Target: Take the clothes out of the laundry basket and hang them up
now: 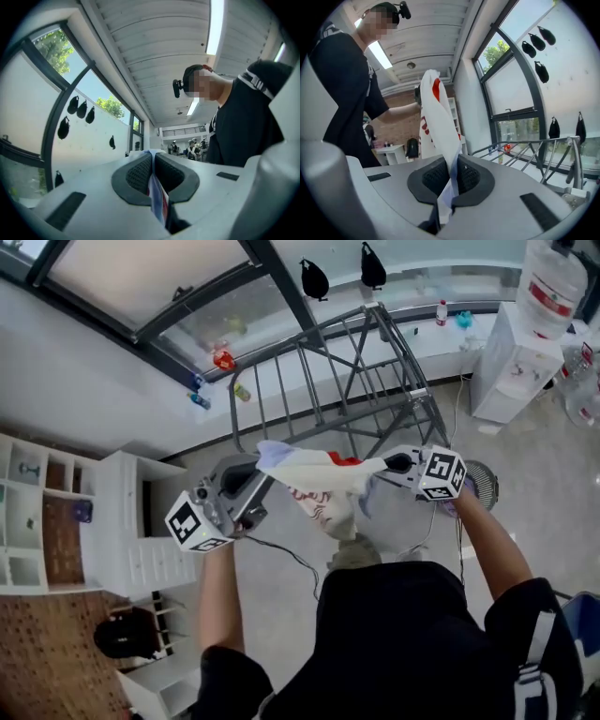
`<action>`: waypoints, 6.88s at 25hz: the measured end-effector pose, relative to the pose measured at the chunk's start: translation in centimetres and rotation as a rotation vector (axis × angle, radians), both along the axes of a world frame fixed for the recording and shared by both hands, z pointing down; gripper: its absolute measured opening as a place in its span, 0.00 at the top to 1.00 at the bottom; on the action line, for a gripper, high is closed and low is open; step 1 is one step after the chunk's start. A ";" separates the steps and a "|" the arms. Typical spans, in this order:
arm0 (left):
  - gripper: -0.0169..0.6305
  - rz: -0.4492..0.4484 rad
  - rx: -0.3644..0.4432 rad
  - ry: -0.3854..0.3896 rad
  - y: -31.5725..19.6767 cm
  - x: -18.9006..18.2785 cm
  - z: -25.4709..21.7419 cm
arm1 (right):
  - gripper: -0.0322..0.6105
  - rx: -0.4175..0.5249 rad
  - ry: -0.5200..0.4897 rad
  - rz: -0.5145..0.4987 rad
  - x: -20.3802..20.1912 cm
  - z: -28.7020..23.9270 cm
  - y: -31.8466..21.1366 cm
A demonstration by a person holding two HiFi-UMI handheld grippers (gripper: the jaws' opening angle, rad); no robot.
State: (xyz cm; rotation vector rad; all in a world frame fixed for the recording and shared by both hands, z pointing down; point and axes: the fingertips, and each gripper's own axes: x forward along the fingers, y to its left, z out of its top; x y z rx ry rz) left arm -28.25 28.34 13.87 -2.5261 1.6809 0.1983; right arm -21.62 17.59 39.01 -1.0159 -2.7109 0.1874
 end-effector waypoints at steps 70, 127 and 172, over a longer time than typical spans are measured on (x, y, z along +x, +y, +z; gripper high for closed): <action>0.66 -0.770 -1.115 0.102 -7.1 -65.7 47.8 | 0.72 0.427 0.596 0.398 -57.3 21.4 -21.5; 0.96 -0.384 -0.506 0.321 -15.5 -6.3 29.2 | 0.94 0.035 0.589 1.242 18.8 12.9 -21.4; 0.96 -0.069 -0.830 0.221 -37.2 23.6 73.0 | 0.66 -0.394 1.343 1.271 38.1 97.9 -30.6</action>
